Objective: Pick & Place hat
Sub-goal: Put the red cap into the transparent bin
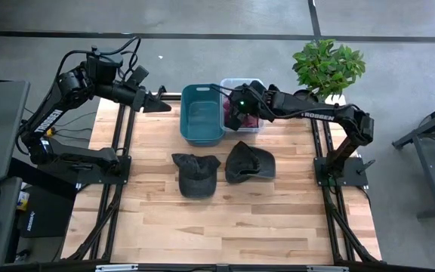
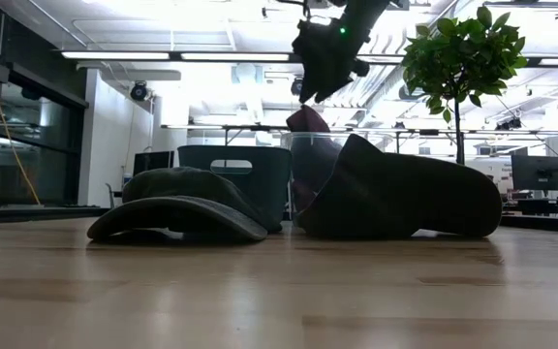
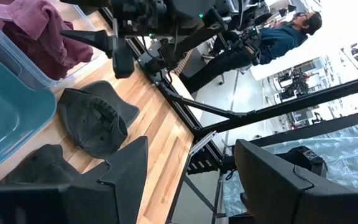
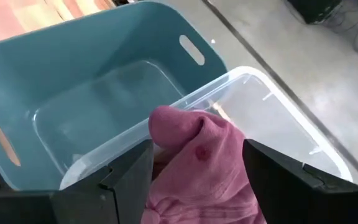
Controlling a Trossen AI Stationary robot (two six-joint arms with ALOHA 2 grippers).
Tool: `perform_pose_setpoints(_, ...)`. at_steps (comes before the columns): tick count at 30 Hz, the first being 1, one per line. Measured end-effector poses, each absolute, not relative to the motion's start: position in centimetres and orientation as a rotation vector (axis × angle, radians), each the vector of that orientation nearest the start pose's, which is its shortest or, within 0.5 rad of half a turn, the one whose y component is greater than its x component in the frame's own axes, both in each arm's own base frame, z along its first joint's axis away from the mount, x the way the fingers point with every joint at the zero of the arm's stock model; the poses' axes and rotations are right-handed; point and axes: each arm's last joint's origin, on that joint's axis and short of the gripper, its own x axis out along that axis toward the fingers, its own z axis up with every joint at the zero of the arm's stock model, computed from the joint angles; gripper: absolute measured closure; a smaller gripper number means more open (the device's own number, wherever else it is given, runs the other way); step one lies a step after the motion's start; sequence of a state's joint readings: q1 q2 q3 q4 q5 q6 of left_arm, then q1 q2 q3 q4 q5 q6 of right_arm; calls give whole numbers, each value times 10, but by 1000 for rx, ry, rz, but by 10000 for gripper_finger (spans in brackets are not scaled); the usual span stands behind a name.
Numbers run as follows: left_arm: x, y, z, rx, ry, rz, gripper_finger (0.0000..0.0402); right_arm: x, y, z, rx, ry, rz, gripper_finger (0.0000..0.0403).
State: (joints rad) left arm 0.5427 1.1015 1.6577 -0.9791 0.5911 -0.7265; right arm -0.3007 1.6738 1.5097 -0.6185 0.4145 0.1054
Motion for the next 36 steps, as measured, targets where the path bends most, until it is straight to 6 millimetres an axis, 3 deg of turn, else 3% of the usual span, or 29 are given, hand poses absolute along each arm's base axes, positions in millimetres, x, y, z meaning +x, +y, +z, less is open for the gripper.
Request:
perform_pose_setpoints(14,145,69,480,-956,380,92,176,354,-134,296,112,815,-699,176)
perform_pose_setpoints(21,145,69,480,-955,380,92,176,354,-135,297,111,808,-709,245)
perform_pose_setpoints(31,145,69,480,-958,379,93,176,354,-135,298,107,804,-714,391)
perform_pose_setpoints(36,145,69,480,-958,379,92,177,354,-135,298,120,791,-739,396)
